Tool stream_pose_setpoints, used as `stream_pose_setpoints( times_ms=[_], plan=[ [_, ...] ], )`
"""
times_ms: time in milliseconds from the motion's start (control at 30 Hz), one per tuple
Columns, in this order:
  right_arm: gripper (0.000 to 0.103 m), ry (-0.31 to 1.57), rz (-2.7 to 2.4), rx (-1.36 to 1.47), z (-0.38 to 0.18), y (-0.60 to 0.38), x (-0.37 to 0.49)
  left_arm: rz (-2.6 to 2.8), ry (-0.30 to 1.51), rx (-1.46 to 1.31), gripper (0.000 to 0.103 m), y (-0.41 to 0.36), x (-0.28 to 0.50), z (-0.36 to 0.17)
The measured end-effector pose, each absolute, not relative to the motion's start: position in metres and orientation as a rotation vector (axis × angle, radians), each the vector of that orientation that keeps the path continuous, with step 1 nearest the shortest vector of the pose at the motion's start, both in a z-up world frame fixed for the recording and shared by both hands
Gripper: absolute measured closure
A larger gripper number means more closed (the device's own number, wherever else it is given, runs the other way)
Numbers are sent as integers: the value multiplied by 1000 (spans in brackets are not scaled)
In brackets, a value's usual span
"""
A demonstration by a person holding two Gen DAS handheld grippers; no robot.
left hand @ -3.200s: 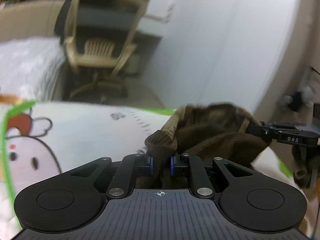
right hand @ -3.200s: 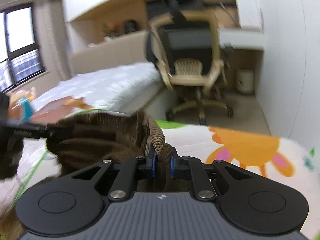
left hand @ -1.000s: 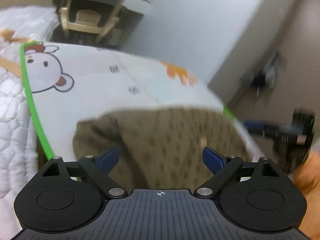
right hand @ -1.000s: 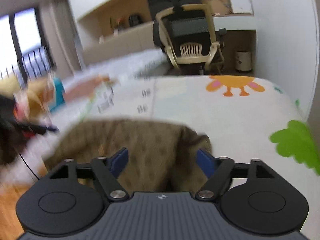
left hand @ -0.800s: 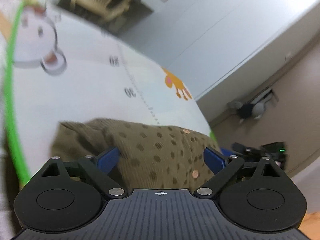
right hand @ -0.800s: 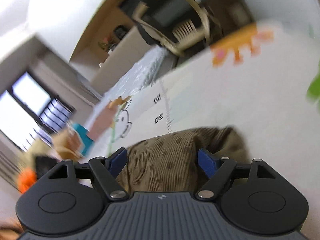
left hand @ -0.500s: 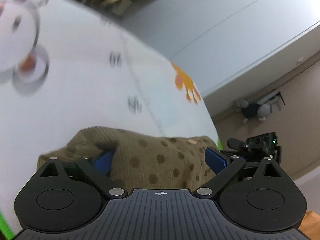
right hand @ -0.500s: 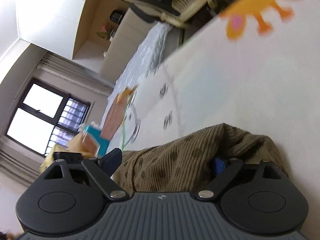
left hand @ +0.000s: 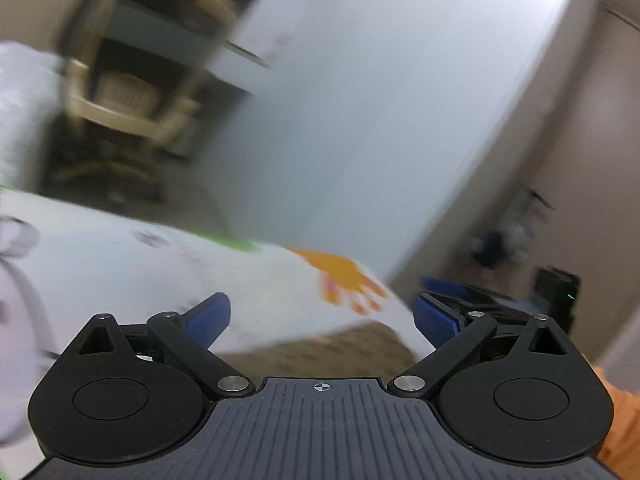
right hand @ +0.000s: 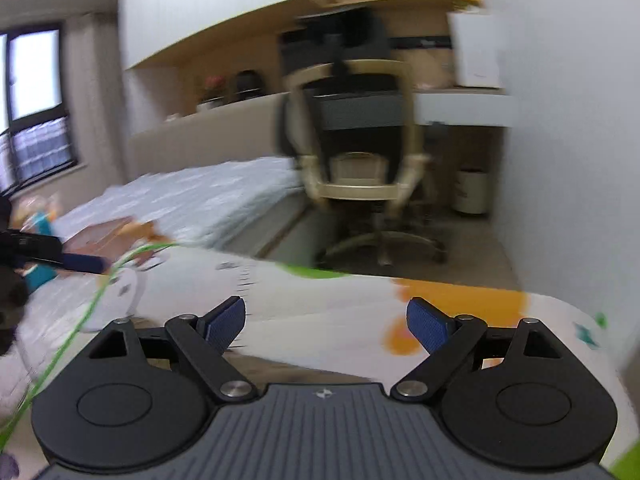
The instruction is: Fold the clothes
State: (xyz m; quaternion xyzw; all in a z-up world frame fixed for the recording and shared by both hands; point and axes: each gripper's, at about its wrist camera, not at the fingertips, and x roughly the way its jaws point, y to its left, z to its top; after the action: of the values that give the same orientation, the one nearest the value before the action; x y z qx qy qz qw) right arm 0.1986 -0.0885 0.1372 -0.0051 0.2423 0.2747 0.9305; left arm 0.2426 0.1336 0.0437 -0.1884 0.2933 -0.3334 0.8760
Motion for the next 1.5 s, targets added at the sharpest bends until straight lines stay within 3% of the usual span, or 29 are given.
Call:
stream_pose_setpoints(
  times_ms=[167, 400, 567, 733, 900, 1100, 1333, 1500],
  plan=[
    [14, 679, 635, -193, 77, -52, 184, -677, 772, -257, 2, 104, 232, -19],
    [10, 734, 480, -190, 78, -112, 131, -535, 785, -191, 2, 144, 186, 0],
    [10, 644, 426, -220, 98, -104, 110, -606, 654, -185, 2, 123, 175, 28],
    [10, 663, 388, -317, 81, -84, 107, -517, 785, -70, 2, 75, 184, -8],
    [5, 713, 360, -325, 72, -102, 88, -454, 771, 249, 2, 62, 140, -16],
    [5, 600, 403, -269, 95, -87, 82, -429, 700, 129, 1, 66, 144, 11],
    [5, 508, 522, -342, 79, -14, 99, -321, 730, 4, 1, 63, 168, 11],
    [5, 550, 416, -404, 74, -30, 97, -275, 771, 50, 1, 68, 172, 0]
  ],
)
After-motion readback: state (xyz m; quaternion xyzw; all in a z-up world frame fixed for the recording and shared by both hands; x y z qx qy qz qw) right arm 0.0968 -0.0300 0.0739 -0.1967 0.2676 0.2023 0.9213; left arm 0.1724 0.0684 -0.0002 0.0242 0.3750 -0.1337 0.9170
